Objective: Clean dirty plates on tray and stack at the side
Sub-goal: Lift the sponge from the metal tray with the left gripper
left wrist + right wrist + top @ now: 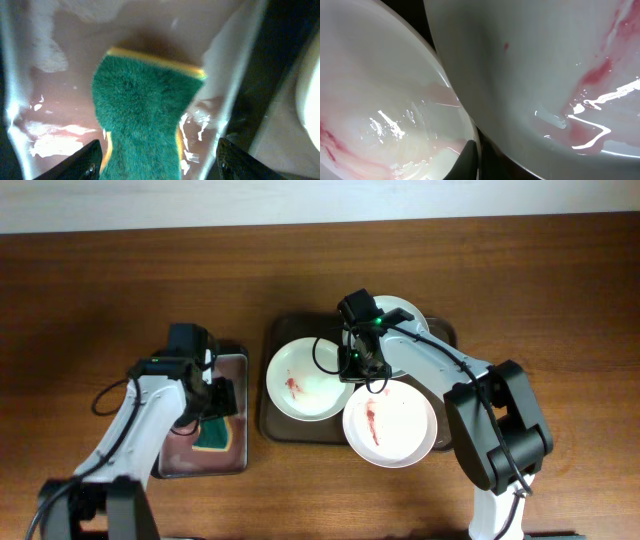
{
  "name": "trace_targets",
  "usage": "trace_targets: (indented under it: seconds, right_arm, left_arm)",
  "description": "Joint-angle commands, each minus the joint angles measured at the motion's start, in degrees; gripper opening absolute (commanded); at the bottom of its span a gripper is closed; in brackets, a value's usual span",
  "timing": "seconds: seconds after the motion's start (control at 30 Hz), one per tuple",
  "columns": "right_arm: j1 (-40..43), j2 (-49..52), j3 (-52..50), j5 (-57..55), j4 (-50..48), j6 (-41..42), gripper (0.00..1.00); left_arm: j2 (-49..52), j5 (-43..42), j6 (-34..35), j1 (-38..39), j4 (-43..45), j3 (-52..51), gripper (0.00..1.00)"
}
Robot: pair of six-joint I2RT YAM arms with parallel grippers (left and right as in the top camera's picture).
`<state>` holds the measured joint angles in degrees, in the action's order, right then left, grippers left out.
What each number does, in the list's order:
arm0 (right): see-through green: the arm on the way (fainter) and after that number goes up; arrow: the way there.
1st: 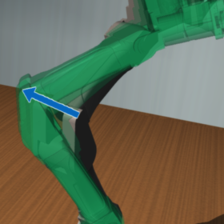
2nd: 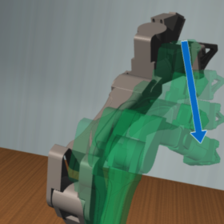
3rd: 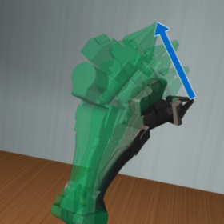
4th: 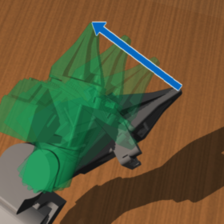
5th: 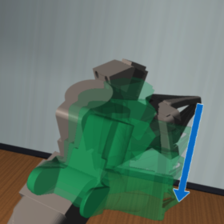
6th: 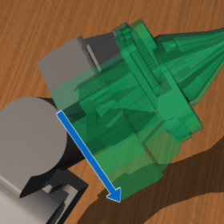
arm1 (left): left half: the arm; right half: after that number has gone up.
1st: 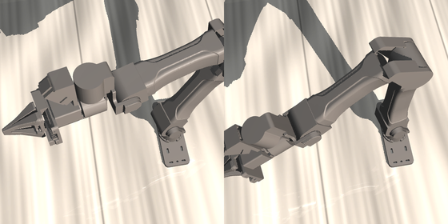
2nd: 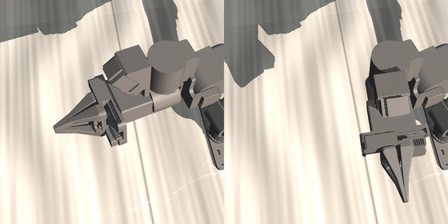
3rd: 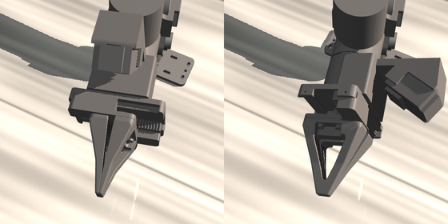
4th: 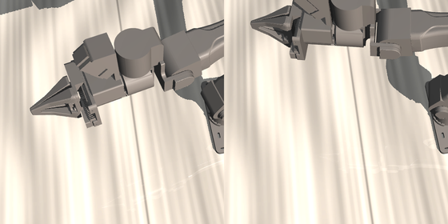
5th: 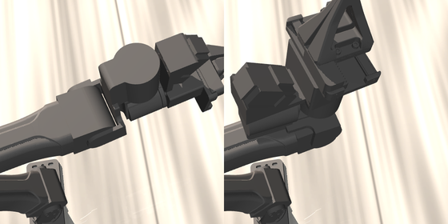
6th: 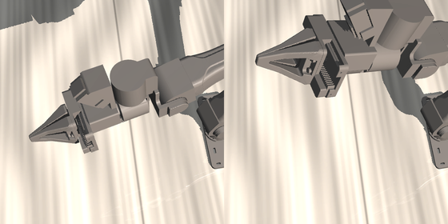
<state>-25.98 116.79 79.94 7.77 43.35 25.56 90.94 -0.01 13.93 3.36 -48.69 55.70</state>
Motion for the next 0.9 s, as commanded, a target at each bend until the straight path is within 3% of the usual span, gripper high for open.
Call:
trace_targets:
  seconds: [0.0,0.03,0.1,0.23,0.5,0.63,0.77,0.87]
  right_arm:
    - [-0.17,-0.39,-0.15,-0.57,0.22,0.46,0.04]
    - [-0.17,-0.39,-0.15,-0.42,0.22,0.46,0.04]
    - [-0.17,-0.39,-0.15,-0.28,0.48,0.46,0.04]
    - [-0.17,-0.39,-0.15,-0.26,0.63,0.46,0.04]
    - [-0.17,-0.39,-0.15,-0.28,0.81,0.44,0.04]
    - [-0.15,-0.39,-0.15,-0.31,0.85,0.42,0.04]
    - [-0.15,-0.39,-0.15,-0.31,0.83,0.2,0.04]
    - [-0.15,-0.39,-0.15,-0.31,0.83,-1.73,0.04]
  left_arm:
    - [7.76,1.2,-0.74,-0.15,3.43,-4.0,0.46]
    - [9.33,1.31,-0.74,-0.15,4.07,-4.02,0.35]
    - [12.9,1.29,-0.76,-0.15,6.36,-4.02,0.01]
    - [13.4,1.4,-0.81,-0.15,4.57,-1.57,0.0]
    - [13.4,5.14,-0.83,-0.15,-12.22,15.58,0.0]
    - [13.64,8.5,-2.08,-0.15,-8.92,14.12,0.0]
    - [13.66,7.02,-2.03,-0.15,0.72,5.92,0.0]
    - [13.46,5.2,-2.05,-0.15,-0.81,6.45,0.0]
